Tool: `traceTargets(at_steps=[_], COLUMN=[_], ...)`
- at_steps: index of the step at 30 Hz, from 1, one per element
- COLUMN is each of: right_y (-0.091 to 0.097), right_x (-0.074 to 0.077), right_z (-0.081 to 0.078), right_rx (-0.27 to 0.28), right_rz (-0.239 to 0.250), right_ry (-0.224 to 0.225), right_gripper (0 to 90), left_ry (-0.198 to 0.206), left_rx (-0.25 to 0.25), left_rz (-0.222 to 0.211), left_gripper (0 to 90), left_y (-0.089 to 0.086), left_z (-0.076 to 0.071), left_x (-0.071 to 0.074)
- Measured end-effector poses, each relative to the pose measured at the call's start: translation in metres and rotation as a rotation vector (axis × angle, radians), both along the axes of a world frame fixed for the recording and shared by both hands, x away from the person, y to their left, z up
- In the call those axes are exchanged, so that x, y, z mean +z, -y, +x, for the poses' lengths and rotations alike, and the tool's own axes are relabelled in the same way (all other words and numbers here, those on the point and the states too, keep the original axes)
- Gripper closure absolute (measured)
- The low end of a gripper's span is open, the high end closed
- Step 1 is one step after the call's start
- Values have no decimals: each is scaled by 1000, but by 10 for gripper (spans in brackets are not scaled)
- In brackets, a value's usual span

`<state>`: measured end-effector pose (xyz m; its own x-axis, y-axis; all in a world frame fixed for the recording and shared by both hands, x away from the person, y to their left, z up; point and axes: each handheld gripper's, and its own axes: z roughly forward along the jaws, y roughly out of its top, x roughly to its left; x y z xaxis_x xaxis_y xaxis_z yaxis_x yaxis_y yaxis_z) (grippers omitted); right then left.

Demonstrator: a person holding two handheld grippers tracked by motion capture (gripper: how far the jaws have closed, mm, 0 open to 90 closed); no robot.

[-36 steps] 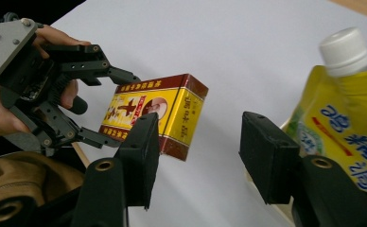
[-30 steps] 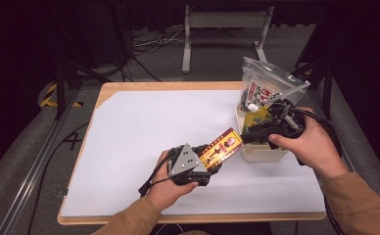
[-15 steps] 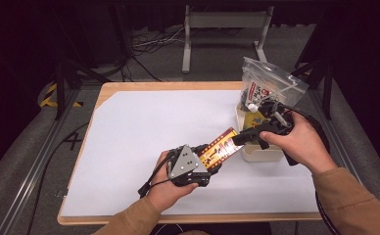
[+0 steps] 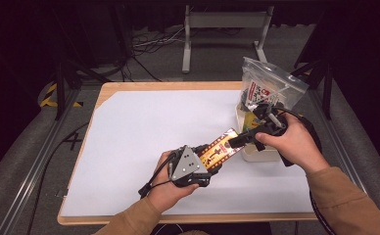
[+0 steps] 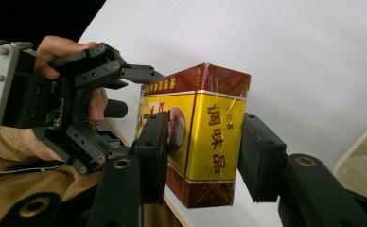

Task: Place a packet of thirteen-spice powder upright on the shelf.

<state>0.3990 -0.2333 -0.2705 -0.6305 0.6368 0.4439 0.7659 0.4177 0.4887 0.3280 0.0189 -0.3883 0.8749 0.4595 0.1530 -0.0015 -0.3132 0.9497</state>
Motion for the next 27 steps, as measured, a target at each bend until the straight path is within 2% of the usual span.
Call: traceTargets(at_steps=[3, 7, 11, 15, 16, 17, 18, 19, 27], right_y=[0, 0, -2, -5, -5, -6, -8, -8, 1], right_x=[1, 4, 5, 5, 5, 5, 8, 9, 23], right_z=[-1, -1, -3, -3, -3, -4, -6, -6, -11], right_rx=[4, 6, -8, 2, 2, 11, 22, 24, 54], right_rz=[22, 55, 64, 62, 62, 55, 23, 17, -37], right_ry=[-3, -8, -13, 3, 3, 14, 42, 50, 137], right_gripper=[623, 663, 687, 692, 692, 693, 693, 693, 693], left_ry=[12, 14, 21, -39, -39, -67, -87, -101, -116], left_rx=[6, 11, 15, 1, 1, -2, -1, -1, -1], left_rz=[20, 22, 33, 25, 25, 28, 30, 37, 54], left_gripper=[320, 318, 309, 290, 280, 280, 213, 199, 153], left_y=[1, 2, 2, 1, 1, 0, 0, -2, -11], left_z=[0, 1, 3, 7, 7, 8, 9, 10, 11], left_x=[-1, -3, -4, -5, -5, -5, -5, -5, -2])
